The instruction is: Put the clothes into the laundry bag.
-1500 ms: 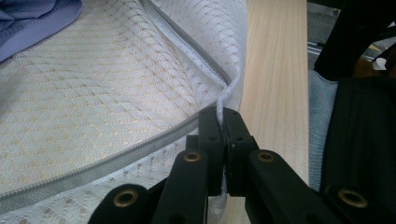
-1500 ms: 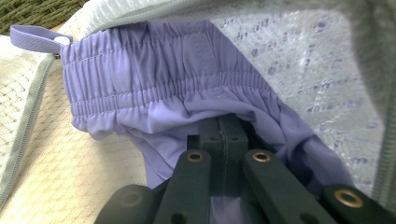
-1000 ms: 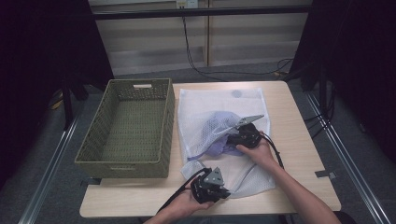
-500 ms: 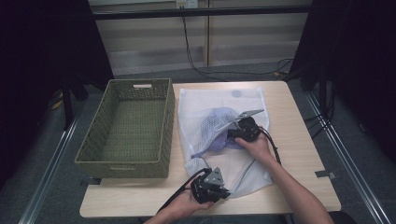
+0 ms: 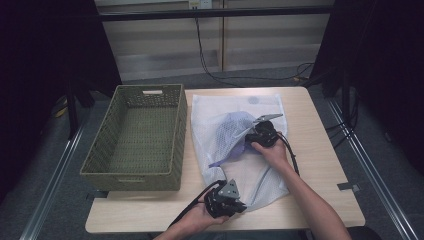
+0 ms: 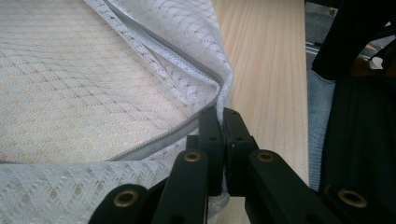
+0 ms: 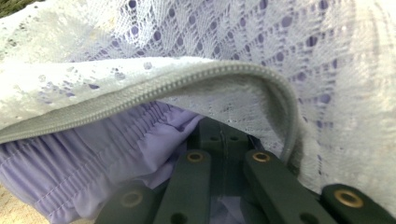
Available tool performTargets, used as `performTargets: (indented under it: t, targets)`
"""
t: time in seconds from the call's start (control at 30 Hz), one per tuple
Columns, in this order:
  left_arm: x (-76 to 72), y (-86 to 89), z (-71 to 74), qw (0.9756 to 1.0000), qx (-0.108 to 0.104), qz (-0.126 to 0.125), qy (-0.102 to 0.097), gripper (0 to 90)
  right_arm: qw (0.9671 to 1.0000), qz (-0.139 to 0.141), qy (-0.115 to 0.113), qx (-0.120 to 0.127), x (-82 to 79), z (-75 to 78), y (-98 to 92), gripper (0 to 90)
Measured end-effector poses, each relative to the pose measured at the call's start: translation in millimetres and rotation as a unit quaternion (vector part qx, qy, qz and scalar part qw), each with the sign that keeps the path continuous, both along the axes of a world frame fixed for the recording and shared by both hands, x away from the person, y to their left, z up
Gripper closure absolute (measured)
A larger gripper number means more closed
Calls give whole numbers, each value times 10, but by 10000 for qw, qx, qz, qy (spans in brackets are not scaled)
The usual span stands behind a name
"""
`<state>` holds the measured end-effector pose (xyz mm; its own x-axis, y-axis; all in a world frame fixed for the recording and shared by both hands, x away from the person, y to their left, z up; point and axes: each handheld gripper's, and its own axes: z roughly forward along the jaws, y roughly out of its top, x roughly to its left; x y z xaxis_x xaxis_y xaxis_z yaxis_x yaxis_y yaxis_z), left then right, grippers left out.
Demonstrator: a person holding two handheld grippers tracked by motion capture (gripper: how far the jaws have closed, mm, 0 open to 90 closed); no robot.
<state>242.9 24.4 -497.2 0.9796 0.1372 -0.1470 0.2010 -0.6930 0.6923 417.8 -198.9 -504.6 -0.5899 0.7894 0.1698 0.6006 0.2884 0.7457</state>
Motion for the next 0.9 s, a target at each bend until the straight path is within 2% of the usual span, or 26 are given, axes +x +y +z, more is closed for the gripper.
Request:
performTargets:
  t: [0.07,0.2,0.33,0.37,0.4,0.43,0.57,0.63,0.77,0.83,0.9]
  targets:
    - [-9,-8,-19,9999,-143,54,-7,885,10000,26,16,-1,-2,5,4,900]
    - [-2,0,-10,10000,-63,-22,-34,884,9998,174,24,77,-36,27,-23,900]
    - [-7,-4,-20,9999,-134,41,15,884,9989,424,118,131,-136,55,-60,896]
    - [1,2,-4,10000,-22,1,10,884,9987,482,105,93,-164,61,-68,895]
    - [4,4,-2,10000,-7,-12,8,884,9985,517,124,108,-199,71,-71,894]
    - [1,-3,-23,9999,-153,18,37,884,9982,572,107,111,-230,83,-80,894]
    - [4,2,-8,10000,-47,17,47,884,9971,753,83,122,-340,133,-106,890]
    - [-2,-4,-21,9999,-142,49,61,884,9961,866,31,155,-384,167,-112,875]
    - [4,2,-6,10000,-35,17,37,884,9923,1201,90,277,-510,212,-79,881]
    - [-1,-4,-16,9999,-108,35,47,884,9900,1377,68,302,-572,237,-35,889]
    - [-2,-6,-12,10000,-91,18,32,884,9871,1557,25,385,-625,269,20,892]
